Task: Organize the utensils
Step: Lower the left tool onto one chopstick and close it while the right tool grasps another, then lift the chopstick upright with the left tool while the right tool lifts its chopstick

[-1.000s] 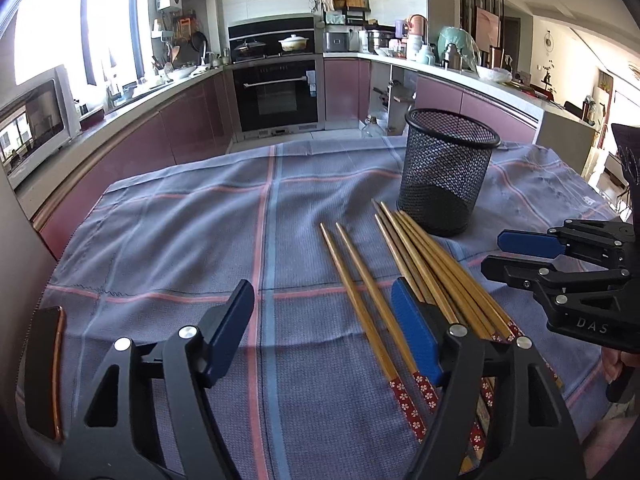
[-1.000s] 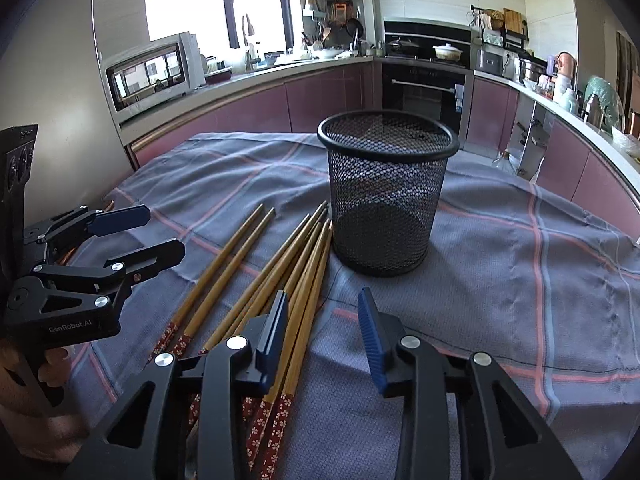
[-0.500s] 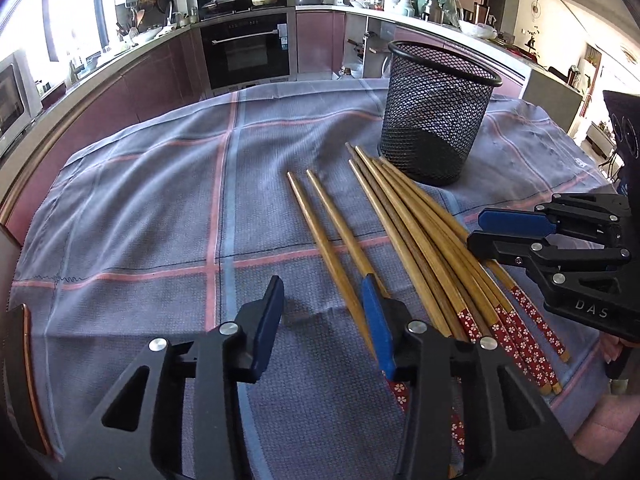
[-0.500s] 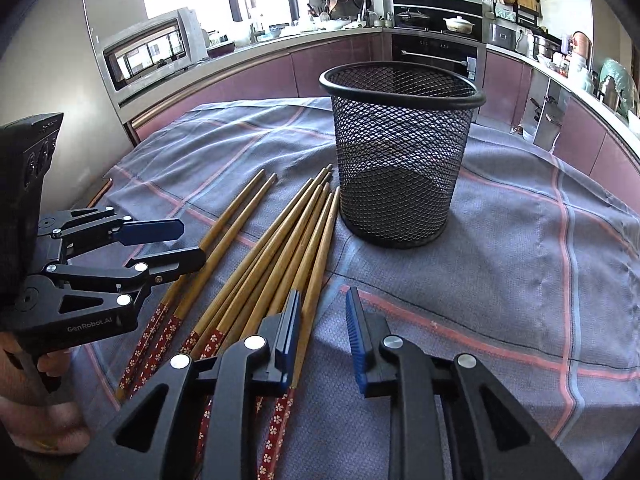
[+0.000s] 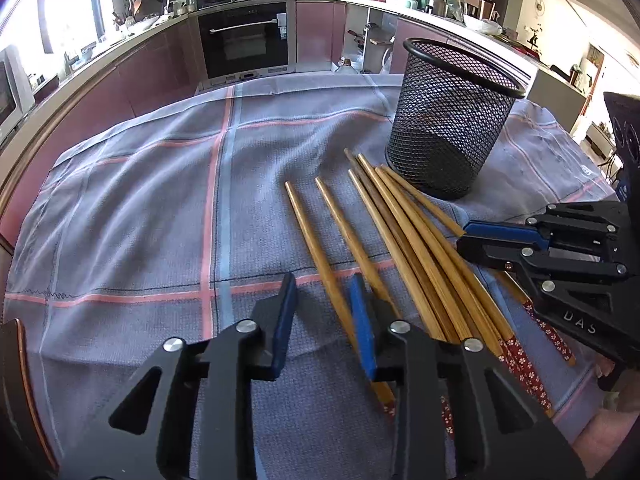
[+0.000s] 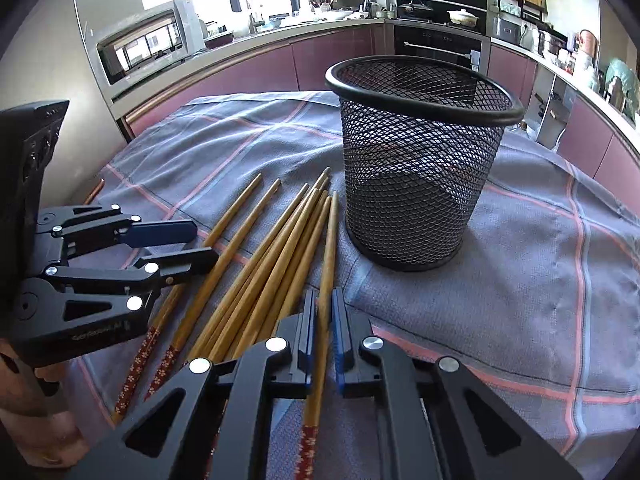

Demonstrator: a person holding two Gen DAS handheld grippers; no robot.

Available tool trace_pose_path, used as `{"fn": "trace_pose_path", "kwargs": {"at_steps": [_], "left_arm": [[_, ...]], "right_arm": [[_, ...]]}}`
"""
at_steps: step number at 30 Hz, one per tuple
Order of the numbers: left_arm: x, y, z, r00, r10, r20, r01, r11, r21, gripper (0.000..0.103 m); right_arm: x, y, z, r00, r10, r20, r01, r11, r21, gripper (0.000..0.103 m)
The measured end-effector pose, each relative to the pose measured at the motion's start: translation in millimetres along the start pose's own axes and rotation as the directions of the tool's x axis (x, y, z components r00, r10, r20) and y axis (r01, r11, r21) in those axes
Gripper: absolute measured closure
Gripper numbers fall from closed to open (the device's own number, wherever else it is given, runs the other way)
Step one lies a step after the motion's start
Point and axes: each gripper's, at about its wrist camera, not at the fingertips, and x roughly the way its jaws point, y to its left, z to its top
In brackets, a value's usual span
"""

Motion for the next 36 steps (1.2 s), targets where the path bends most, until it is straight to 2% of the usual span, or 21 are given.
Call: {"fn": "trace_pose_path", "kwargs": {"at_steps": [2,9,13,18,23,29,36], "left_arm": [[0,1,1,1.000,-0.010,-0.002,0.010,1.000,-0.017,0.090],[-6,5,-5,1.000,-0.025,0.005,0.025,0.998,-0.051,0.095],[-23,10,-5,0.998,-0.042,0.038,0.044,0.997,-0.056,0.095],[-57,15,7,0.986,-0.123,0.114,0.130,0.990,-0.051,0.095],[-97,12,21,0.958,-0.191,0.215,0.197,0.980,-0.006,0.095],[-143,11,41,0.908,-0.264,0.326,0.271,0.962,0.024,0.095],[-180,9,72,0.852,-0.299,0.430,0.321,0.947,0.022,0.095]], "right_arm": [[-3,-1,-1,1.000,0.009,0.010,-0.009,1.000,0.003,0.098],[-27,1,1,0.997,0.045,0.068,-0.044,0.999,-0.012,0.098],[-49,-1,7,0.988,0.078,0.130,-0.077,0.997,-0.013,0.098],[-80,-6,17,0.967,0.103,0.234,-0.103,0.995,-0.012,0.098],[-108,-10,27,0.940,0.105,0.325,-0.104,0.994,-0.021,0.098],[-131,-18,43,0.910,0.095,0.403,-0.092,0.995,-0.027,0.098],[-152,-31,65,0.879,0.089,0.468,-0.088,0.996,-0.024,0.098]]}}
